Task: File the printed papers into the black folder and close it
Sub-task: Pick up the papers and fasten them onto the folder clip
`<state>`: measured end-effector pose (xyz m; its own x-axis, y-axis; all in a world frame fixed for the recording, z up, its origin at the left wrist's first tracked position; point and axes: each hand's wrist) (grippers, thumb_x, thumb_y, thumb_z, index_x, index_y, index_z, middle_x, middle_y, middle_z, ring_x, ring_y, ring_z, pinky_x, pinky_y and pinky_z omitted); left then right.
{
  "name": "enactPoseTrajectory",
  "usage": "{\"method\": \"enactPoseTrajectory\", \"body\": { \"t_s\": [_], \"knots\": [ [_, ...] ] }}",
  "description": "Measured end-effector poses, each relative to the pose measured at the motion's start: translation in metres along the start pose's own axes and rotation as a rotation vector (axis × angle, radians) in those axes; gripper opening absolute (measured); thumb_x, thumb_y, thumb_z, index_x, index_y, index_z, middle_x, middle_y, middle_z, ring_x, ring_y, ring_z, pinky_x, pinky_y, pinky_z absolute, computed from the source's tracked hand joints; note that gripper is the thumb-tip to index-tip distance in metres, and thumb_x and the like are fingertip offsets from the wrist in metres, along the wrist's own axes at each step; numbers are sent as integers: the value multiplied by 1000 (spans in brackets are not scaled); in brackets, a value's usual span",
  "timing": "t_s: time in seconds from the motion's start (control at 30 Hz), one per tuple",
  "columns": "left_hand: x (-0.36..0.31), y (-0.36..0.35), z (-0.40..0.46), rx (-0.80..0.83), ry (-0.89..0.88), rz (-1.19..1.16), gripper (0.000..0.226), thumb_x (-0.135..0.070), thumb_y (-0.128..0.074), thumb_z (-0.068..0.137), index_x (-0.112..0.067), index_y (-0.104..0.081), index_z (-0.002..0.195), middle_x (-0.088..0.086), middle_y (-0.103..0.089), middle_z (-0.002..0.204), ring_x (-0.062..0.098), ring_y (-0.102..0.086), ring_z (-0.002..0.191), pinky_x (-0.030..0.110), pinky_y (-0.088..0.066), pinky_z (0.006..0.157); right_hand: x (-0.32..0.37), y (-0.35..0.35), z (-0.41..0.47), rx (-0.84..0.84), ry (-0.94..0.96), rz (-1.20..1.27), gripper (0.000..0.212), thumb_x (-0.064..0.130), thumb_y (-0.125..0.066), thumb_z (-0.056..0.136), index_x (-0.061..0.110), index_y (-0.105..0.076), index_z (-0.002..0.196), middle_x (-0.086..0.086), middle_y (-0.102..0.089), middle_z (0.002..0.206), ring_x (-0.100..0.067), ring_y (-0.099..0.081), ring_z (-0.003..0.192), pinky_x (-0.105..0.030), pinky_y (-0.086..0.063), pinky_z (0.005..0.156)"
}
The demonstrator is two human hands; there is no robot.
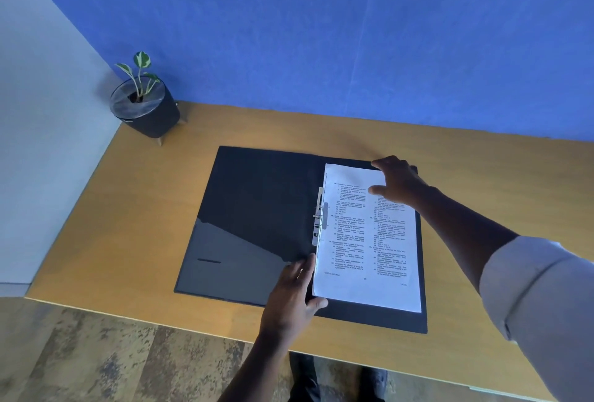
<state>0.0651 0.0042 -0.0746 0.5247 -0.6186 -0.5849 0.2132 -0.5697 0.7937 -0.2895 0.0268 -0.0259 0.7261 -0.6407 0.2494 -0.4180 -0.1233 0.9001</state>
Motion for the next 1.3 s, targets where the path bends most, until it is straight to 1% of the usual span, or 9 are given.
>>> {"method": "enactPoseTrajectory", "body": {
  "t_s": [0.4, 0.77, 0.8, 0.87, 0.93, 1.03, 1.13, 1.2, 1.3],
  "knots": [
    [1, -3, -1, 12, 6, 9, 95, -41, -78, 80, -22, -24, 156, -4, -40, 152, 15, -39, 137, 28, -46, 108, 2, -5, 2, -22, -9, -46, 66, 45, -72, 85, 28, -47, 144, -7, -42, 149, -31, -41, 133, -47, -35, 107],
    [0, 1, -2, 24, 19, 4, 97, -50, -73, 82, -21, -20, 158, -3, -36, 156, 16, -33, 143, 25, -40, 110, 1, -2, 0, 17, -7, -37, 73, 47, -71, 85, 28, -41, 148, -6, -39, 152, -29, -42, 135, -48, -34, 111],
    [-1, 2, -2, 31, 24, -7, 98, -57, -68, 82, -21, -19, 158, -2, -34, 158, 16, -31, 145, 24, -37, 113, 0, -3, -1, 12, -9, -3, 75, 47, -71, 85, 25, -39, 149, -7, -39, 153, -30, -41, 136, -49, -34, 112],
    [-3, 3, -3, 14, 48, -41, 102, -79, -45, 82, -20, -16, 160, -2, -31, 160, 15, -30, 147, 22, -29, 117, 3, -7, -9, -40, -9, 88, 77, 45, -71, 86, 18, -37, 150, -9, -38, 155, -29, -39, 139, -49, -36, 112],
    [-6, 4, -2, -39, 89, -102, 98, -85, -26, 84, -24, -15, 160, -1, -37, 158, 15, -39, 143, 27, -36, 116, 10, -16, -23, -123, -2, 140, 76, 40, -69, 89, 11, -35, 151, -11, -37, 156, -29, -36, 143, -46, -34, 114],
    [-8, 9, 9, -130, 116, -129, 82, -75, -22, 93, -24, -21, 158, 2, -51, 149, 13, -64, 118, 33, -56, 95, 19, -41, -51, -200, -23, 130, 76, 43, -61, 93, 9, -29, 154, -14, -26, 162, -29, -24, 150, -46, -25, 120],
    [-14, 22, 29, -152, 121, -96, 69, -59, -33, 99, -18, -32, 155, 2, -56, 142, 11, -70, 99, 28, -58, 84, 24, -73, -76, -236, -59, 138, 79, 48, -53, 96, 9, -22, 157, -13, -14, 165, -31, -13, 153, -48, -16, 123],
    [-17, 29, 44, -134, 131, -70, 60, -43, -43, 102, -17, -34, 154, 1, -55, 143, 13, -69, 104, 26, -53, 85, 27, -91, -85, -252, -73, 129, 81, 55, -44, 97, 10, -15, 158, -11, -7, 166, -31, -6, 154, -49, -12, 124],
    [-16, 33, 67, -101, 150, -65, 56, -33, -46, 102, -16, -34, 154, 1, -52, 146, 21, -63, 118, 33, -53, 95, 28, -106, -84, -235, -87, 70, 86, 66, -31, 96, 13, -5, 159, -9, 4, 167, -29, 4, 154, -48, -7, 125]
  ]
}}
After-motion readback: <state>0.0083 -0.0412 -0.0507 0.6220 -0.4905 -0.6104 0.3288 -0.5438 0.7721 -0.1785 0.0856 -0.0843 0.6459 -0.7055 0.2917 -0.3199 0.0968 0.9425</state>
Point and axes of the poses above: each hand's wrist, its own z-axis towards the middle knuckle, its own y-axis out of the back of the hand, x = y × z
